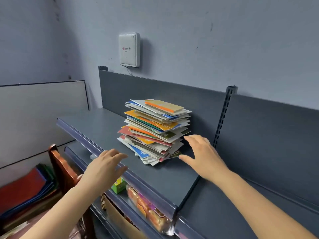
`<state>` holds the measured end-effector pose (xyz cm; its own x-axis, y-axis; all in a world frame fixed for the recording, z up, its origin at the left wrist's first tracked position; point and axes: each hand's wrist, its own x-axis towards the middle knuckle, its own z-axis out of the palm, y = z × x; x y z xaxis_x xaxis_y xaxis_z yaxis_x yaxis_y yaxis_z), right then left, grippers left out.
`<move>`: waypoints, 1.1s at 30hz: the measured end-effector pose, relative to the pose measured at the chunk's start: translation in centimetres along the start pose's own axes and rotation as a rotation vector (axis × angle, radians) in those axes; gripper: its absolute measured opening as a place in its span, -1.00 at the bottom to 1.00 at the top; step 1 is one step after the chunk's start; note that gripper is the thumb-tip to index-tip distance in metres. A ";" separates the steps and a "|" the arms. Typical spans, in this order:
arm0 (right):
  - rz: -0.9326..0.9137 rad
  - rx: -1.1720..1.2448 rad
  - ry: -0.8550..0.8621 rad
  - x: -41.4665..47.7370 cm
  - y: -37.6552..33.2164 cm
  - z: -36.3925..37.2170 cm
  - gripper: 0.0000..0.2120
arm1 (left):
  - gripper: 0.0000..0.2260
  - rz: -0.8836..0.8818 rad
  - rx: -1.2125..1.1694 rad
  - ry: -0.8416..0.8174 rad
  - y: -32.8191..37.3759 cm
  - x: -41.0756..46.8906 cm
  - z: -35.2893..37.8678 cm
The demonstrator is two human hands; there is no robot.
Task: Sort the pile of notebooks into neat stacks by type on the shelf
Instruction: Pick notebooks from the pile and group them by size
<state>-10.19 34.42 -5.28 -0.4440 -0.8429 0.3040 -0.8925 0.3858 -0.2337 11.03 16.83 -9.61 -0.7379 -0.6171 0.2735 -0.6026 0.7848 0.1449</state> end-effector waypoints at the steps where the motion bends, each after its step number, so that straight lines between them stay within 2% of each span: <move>1: -0.020 -0.007 0.023 1.6 -0.2 0.1 -0.35 | -0.58 0.001 0.017 -0.008 -0.3 1.0 0.3; 5: -0.088 -0.032 0.098 8.1 -0.5 0.1 -0.29 | -0.57 0.006 0.041 0.006 -1.1 5.5 0.6; 9: -0.131 -0.062 0.081 13.0 -0.2 0.6 -0.24 | -0.57 0.024 0.019 0.054 -1.5 10.3 0.0; 12: -0.158 -0.084 0.021 15.2 0.4 1.3 -0.21 | -0.55 0.010 -0.088 0.077 -1.5 13.1 0.0; 14: -0.151 -0.076 0.028 16.0 1.0 1.7 -0.29 | -0.52 0.003 -0.196 0.058 -1.1 14.7 0.1; 17: -0.168 -0.087 0.082 16.4 1.4 1.6 -0.44 | -0.51 -0.028 -0.394 0.002 0.0 16.5 -0.3; 20: -0.188 -0.088 0.072 16.5 1.2 1.3 -0.49 | -0.58 -0.124 -0.665 -0.086 0.8 18.0 -1.2; 23: -0.202 -0.180 0.096 16.4 0.8 1.1 -0.54 | -0.58 -0.336 -1.213 -0.297 1.2 19.1 -2.4; 25: -0.212 -0.278 0.137 16.2 0.3 0.9 -0.58 | -0.58 -0.468 -1.530 -0.371 1.1 19.8 -3.2; 27: -0.223 -0.370 0.193 15.9 -0.7 1.0 -0.64 | -0.58 -0.540 -1.648 -0.422 0.9 20.3 -3.5; 30: -0.265 -0.521 0.279 15.3 -3.3 1.9 -0.79 | -0.56 -0.494 -1.677 -0.559 0.7 20.6 -3.9; 33: -0.294 -0.636 0.392 14.5 -6.7 3.2 -0.88 | -0.62 -0.463 -1.820 -0.556 0.0 20.6 -3.9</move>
<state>-10.39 18.39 -2.24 -0.0744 -0.7958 0.6010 -0.7993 0.4079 0.4412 -2.97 4.36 -0.24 -0.8583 -0.4200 -0.2946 -0.0351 -0.5248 0.8505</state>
